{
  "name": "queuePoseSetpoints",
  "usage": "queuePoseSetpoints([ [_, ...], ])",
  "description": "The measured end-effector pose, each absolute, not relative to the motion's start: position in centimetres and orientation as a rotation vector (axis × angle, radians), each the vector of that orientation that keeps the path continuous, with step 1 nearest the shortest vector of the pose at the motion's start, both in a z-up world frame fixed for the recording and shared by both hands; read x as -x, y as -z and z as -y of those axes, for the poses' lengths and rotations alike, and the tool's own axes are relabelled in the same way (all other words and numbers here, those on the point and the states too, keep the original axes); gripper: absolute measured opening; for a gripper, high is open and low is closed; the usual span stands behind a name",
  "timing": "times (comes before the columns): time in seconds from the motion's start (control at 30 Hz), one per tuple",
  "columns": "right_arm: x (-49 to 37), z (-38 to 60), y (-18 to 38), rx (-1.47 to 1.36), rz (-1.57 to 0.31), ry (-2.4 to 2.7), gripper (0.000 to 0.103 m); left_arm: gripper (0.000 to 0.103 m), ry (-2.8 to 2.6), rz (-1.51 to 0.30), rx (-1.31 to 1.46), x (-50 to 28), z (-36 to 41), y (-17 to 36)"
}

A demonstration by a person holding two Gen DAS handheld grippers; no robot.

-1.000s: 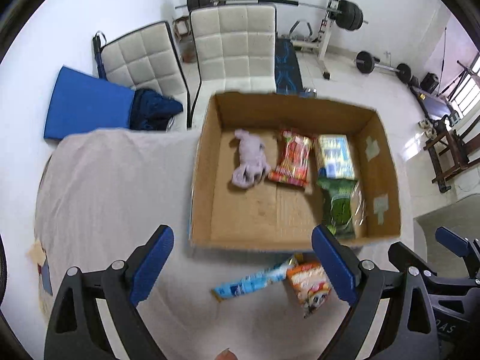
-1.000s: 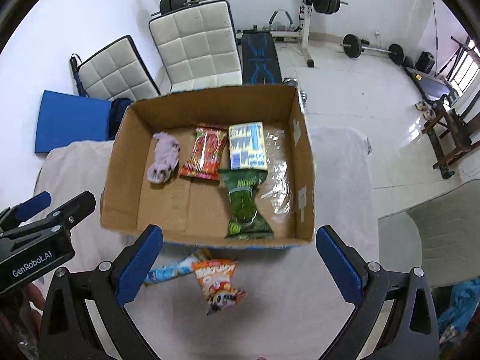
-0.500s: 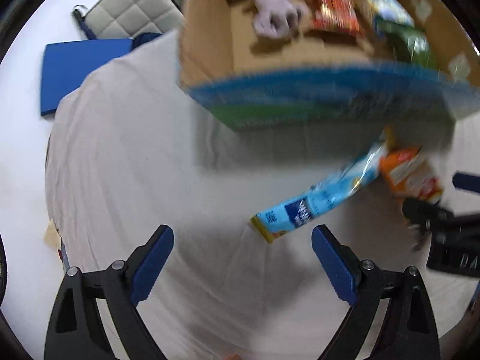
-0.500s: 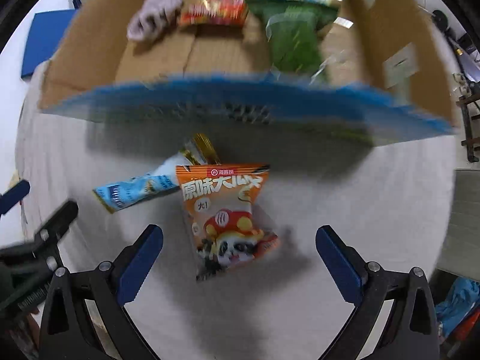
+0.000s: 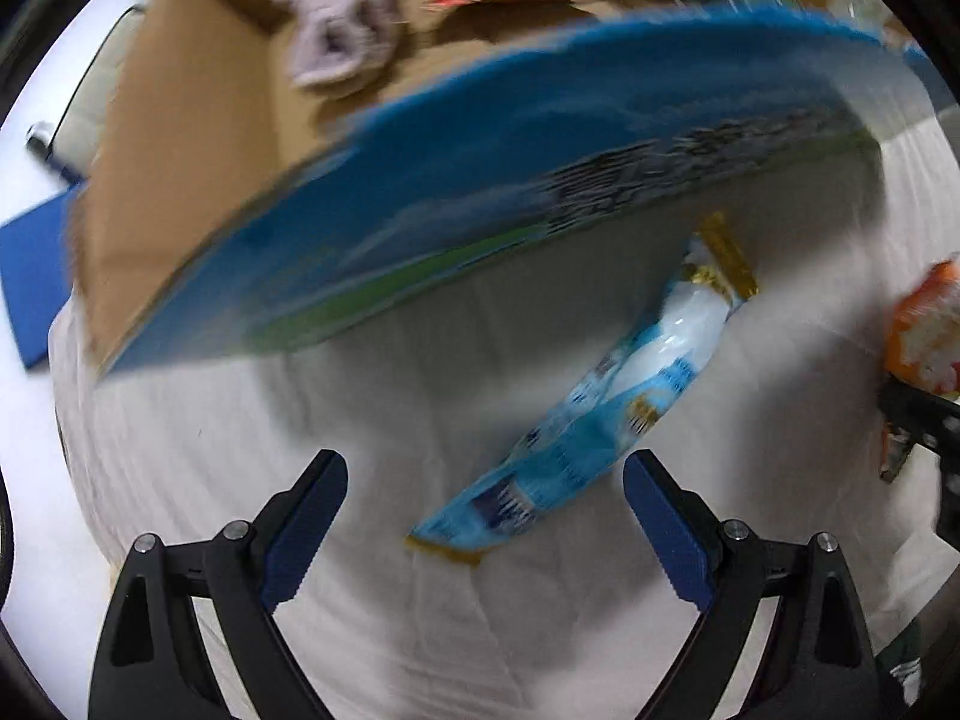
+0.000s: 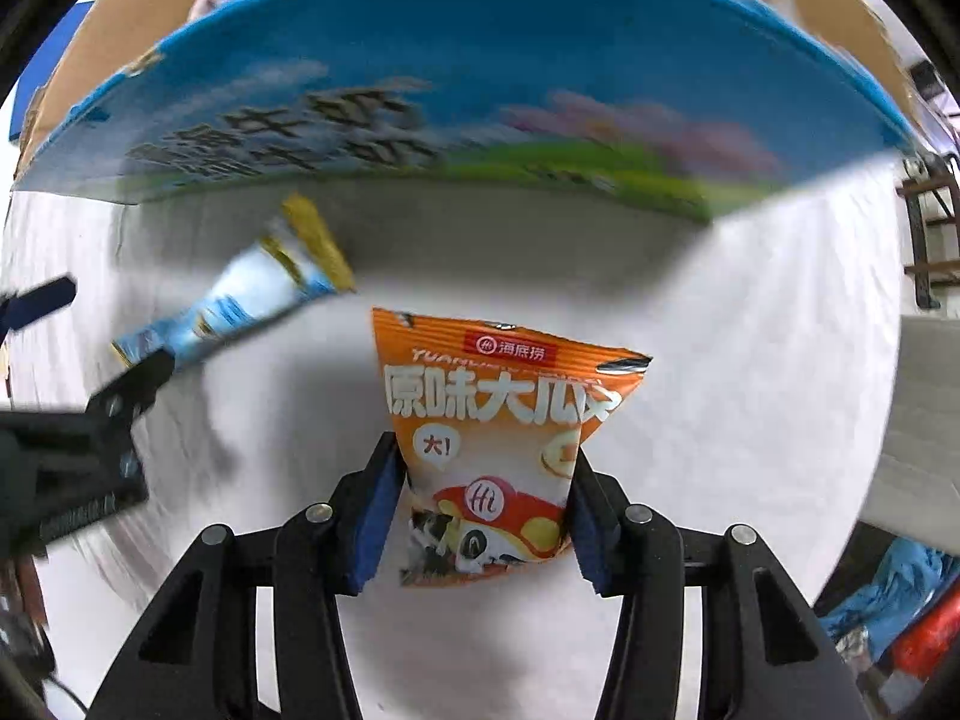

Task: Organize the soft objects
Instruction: 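Grasp the blue Nestlé tube with left tool while right tool grasps orange panda bag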

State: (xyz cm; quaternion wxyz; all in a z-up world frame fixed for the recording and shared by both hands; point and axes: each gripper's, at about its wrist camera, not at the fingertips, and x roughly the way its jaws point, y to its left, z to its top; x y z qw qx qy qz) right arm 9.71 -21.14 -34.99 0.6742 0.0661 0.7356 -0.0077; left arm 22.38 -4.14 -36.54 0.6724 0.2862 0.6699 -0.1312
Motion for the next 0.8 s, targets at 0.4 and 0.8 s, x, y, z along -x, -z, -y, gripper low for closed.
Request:
queuePoseSetpoints([
  [0.4,-7.4,23.6,35.5,-0.275,-1.664,0.003,0.054,0.031,0.362,-1.634,-0.493,-22.5,6.9,37.7],
  [0.8,-9.4,25.2,34.3,-0.292,-1.653,0.013,0.054,0.030,0.195,-1.862,0.094,-18.7,3.2,38.4],
])
